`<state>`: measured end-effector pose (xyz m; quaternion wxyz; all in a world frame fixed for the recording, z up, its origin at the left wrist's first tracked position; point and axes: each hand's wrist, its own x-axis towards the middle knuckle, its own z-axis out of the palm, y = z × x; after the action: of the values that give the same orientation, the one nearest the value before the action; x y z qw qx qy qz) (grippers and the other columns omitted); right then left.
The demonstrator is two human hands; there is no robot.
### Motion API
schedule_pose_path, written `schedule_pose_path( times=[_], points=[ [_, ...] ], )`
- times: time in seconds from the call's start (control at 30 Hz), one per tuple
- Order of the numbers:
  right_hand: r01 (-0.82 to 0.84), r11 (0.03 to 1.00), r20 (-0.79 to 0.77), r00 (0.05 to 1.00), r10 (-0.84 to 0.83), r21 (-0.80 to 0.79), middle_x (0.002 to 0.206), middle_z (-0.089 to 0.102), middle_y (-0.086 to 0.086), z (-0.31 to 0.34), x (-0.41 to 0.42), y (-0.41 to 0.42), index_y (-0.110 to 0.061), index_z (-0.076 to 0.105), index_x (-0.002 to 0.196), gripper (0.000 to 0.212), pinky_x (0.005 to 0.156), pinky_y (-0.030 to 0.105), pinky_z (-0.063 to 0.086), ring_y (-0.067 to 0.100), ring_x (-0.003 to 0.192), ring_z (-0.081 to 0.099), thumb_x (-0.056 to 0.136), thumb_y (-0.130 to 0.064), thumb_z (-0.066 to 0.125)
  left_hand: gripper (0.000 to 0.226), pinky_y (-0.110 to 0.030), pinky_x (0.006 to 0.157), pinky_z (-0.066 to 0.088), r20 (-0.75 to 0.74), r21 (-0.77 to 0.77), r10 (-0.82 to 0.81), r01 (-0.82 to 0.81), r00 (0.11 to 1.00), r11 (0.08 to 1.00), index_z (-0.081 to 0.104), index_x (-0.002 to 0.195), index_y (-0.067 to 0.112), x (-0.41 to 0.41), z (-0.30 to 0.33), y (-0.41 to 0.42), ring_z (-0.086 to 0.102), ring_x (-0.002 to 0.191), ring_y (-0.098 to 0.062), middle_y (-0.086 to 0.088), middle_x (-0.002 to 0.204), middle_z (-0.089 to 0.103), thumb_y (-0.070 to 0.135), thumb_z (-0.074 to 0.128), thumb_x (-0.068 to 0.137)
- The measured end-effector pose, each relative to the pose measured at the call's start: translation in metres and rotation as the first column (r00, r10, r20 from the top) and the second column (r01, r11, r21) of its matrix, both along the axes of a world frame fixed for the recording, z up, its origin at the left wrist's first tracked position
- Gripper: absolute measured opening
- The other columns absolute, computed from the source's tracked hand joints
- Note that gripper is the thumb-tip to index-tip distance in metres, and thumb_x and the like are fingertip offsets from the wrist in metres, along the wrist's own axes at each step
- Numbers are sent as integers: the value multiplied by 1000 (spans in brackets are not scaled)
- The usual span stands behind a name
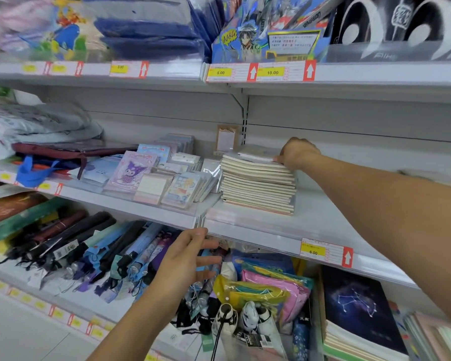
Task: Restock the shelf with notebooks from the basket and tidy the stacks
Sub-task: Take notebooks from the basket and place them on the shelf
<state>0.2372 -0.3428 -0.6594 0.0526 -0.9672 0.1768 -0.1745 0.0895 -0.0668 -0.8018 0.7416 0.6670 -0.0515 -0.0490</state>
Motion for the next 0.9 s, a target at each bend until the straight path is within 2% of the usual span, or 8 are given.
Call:
schedule_pose_path(
  times=[0.1, 0.17, 0.3, 0.4, 0.5, 0.6, 0.73, 0.9],
  points=[
    [-68, 997, 21, 998, 67, 43, 113, 69, 8, -10, -12, -6, -15, 69, 111, 38, 80, 34, 48, 31, 99, 62, 98, -46, 52, 20, -42, 79, 58, -9, 48, -15, 15, 1000, 999, 61, 108, 23, -3, -1, 2, 71, 91, -25, -3, 107, 71, 33, 45, 101],
    [-129, 988, 277, 955, 103, 79, 118, 68, 8, -27, -43, 1, -18, 69, 119, 36, 87, 35, 47, 32, 108, 61, 98, -43, 52, 22, -42, 79, 58, -26, 139, -43, 46, 999, 989, 62, 106, 21, -5, -3, 4, 71, 90, -24, -4, 108, 70, 35, 47, 100],
    [-412, 905, 749, 632, 199, 108, 79, 64, 3, -153, -143, 45, -13, 67, 83, 30, 67, 30, 40, 19, 75, 58, 98, -36, 54, 35, -39, 79, 56, -117, 505, -187, 221, 975, 834, 62, 110, 9, -3, -25, 8, 68, 90, -25, -11, 110, 67, 40, 50, 98],
    [-405, 845, 250, 909, 333, 349, 90, 69, 2, -306, -204, 80, -18, 68, 91, 38, 73, 35, 52, 18, 84, 63, 90, -55, 60, 37, -39, 83, 55, -252, 774, -379, 421, 890, 473, 61, 111, 14, -3, -50, 10, 67, 98, -24, -6, 108, 67, 46, 51, 96],
    [-26, 866, -477, 826, 300, 499, 143, 46, 7, -432, -251, 91, -18, 44, 142, 95, 101, 43, 47, 29, 132, 45, 70, -76, 69, 34, -36, 86, 54, -449, 811, -476, 569, 756, 138, 58, 112, 22, -5, -66, 8, 66, 101, -18, 0, 114, 65, 50, 50, 94],
    [224, 803, -540, 830, 140, 552, 132, 51, 5, -497, -288, 92, -21, 45, 130, 109, 90, 38, 51, 26, 118, 53, 46, -83, 76, 40, -37, 94, 53, -538, 771, -460, 633, 707, 71, 55, 123, 24, -8, -70, 8, 64, 105, -15, 4, 117, 64, 52, 49, 93],
    [350, 522, -409, 913, -3, 777, 104, 70, 4, -509, -303, 100, -18, 51, 95, 53, 65, 31, 50, 14, 80, 62, 66, -42, 90, 45, -39, 97, 51, -484, 811, -453, 579, 749, 91, 53, 129, 21, -6, -71, 8, 64, 107, -18, 0, 120, 64, 50, 49, 95],
    [319, 656, -449, 893, 34, 685, 71, 64, 4, -489, -306, 86, -19, 51, 63, 36, 46, 19, 43, 13, 62, 58, 80, -26, 82, 47, -42, 98, 51, -516, 802, -453, 596, 727, 43, 53, 130, 21, -7, -73, 7, 64, 106, -18, 0, 120, 64, 50, 50, 93]
  ],
)
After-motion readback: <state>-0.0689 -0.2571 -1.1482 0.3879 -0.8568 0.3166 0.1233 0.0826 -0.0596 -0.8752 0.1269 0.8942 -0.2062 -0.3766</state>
